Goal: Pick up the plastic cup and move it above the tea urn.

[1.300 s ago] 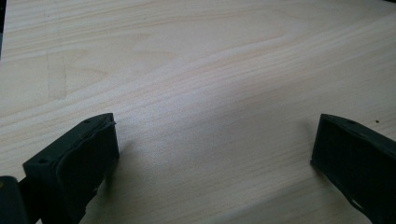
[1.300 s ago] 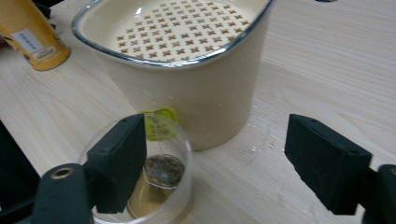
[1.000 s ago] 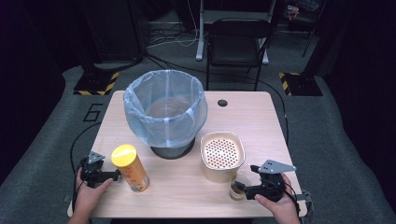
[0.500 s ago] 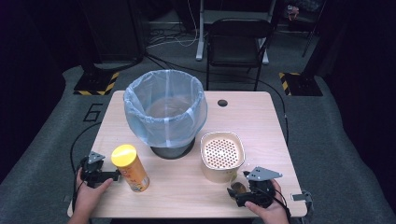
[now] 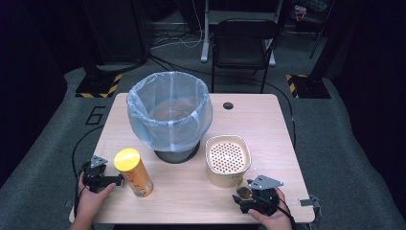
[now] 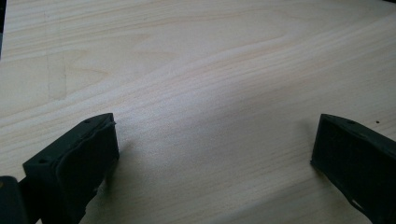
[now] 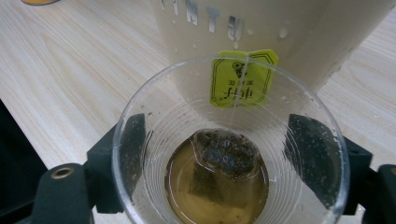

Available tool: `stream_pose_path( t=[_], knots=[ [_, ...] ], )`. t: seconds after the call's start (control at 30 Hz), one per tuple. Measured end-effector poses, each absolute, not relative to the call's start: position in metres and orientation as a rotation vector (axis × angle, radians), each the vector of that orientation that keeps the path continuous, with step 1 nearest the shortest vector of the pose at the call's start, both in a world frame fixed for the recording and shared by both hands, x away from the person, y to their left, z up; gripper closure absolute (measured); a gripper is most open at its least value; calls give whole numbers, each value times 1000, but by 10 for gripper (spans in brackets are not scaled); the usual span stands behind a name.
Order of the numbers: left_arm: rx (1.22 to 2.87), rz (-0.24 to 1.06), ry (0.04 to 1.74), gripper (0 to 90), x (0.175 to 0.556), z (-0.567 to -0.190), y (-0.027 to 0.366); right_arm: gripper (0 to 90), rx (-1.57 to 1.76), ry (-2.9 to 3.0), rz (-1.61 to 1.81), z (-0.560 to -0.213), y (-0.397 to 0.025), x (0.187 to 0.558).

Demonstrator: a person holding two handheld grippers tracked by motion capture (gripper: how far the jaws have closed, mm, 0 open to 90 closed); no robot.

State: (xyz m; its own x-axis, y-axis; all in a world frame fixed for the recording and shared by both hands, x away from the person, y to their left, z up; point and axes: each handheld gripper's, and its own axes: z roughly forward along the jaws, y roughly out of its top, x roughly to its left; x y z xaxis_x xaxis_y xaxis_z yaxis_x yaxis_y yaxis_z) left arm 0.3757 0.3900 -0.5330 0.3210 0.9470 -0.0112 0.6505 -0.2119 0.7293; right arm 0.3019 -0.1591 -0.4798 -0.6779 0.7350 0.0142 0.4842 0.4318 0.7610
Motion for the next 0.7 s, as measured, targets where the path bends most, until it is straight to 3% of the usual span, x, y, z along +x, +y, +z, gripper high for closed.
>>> stream_pose_path(
  t=[0.27,0.7],
  knots=[
    [1955,595,1407,3,376,-533,390,282,1022,2377,1094,-479,-159,301],
    [1959,601,1401,3,376,-533,391,296,1085,2300,1076,-475,-192,311]
  ],
)
